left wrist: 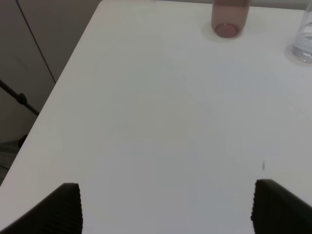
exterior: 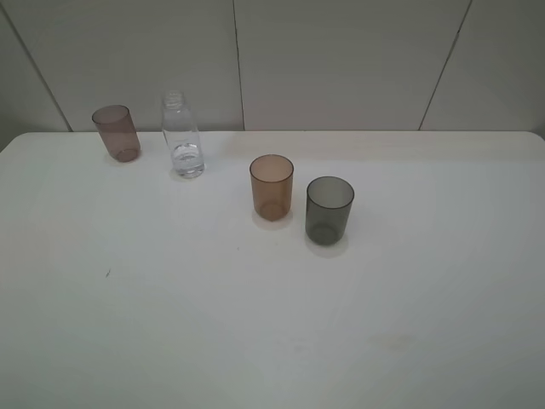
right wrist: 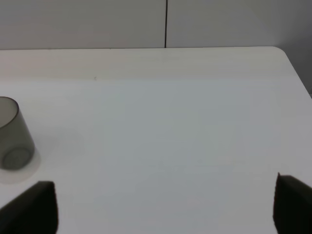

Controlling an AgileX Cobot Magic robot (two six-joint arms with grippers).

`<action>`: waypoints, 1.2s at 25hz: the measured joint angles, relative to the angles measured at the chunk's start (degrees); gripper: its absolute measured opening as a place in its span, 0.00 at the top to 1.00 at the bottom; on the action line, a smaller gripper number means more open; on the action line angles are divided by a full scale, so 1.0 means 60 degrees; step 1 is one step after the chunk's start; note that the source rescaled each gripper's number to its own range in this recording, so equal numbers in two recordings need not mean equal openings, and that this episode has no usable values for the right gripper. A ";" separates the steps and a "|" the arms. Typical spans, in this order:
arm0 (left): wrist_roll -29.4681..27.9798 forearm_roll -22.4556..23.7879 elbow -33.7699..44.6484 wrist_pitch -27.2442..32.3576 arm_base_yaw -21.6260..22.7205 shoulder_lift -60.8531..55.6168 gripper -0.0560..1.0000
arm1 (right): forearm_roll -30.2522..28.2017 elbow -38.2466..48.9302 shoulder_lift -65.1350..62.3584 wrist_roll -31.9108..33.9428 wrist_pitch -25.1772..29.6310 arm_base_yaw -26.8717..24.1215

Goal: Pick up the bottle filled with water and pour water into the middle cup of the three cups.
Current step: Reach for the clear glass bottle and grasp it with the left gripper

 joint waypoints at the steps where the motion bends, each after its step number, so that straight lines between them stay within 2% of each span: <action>1: 0.0000 0.0000 0.0000 0.0000 0.0000 0.0000 0.38 | 0.0000 0.0000 0.0000 0.0000 0.0000 0.0000; 30: 0.0000 0.0000 0.0000 0.0000 0.0000 0.0000 0.38 | 0.0000 0.0000 0.0000 0.0000 0.0000 0.0000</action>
